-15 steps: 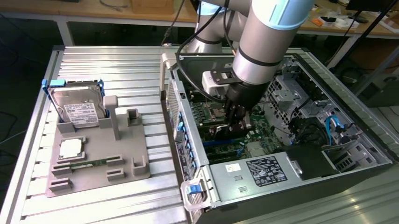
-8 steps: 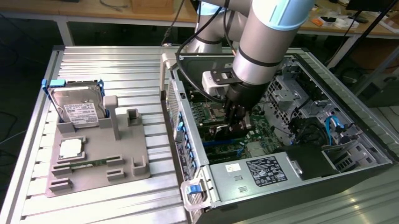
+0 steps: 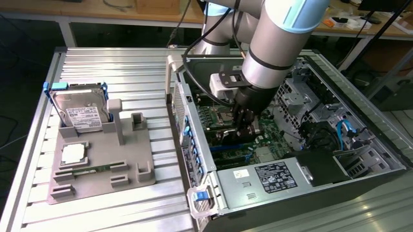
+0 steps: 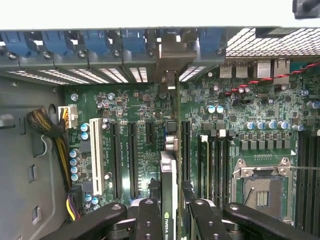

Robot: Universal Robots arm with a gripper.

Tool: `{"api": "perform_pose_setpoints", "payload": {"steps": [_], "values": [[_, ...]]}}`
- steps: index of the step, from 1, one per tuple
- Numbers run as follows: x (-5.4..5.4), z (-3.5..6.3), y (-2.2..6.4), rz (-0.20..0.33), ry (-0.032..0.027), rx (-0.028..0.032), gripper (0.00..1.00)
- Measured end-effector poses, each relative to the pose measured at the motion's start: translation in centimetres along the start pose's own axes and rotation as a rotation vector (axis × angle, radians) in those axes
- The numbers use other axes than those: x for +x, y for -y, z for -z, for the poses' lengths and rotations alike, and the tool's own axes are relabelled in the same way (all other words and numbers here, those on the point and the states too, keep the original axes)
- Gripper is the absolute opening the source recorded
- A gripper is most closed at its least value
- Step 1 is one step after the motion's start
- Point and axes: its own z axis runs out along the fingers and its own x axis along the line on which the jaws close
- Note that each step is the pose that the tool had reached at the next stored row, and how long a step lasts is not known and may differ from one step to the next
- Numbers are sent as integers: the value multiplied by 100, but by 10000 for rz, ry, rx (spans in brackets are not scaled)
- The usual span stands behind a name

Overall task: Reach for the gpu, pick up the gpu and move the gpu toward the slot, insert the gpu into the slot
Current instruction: 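Insert the gpu into the slot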

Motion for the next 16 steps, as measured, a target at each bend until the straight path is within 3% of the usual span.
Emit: {"api": "perform_pose_setpoints", "payload": {"steps": [16], "values": [[8, -36, -1, -2, -2, -3, 27]]}}
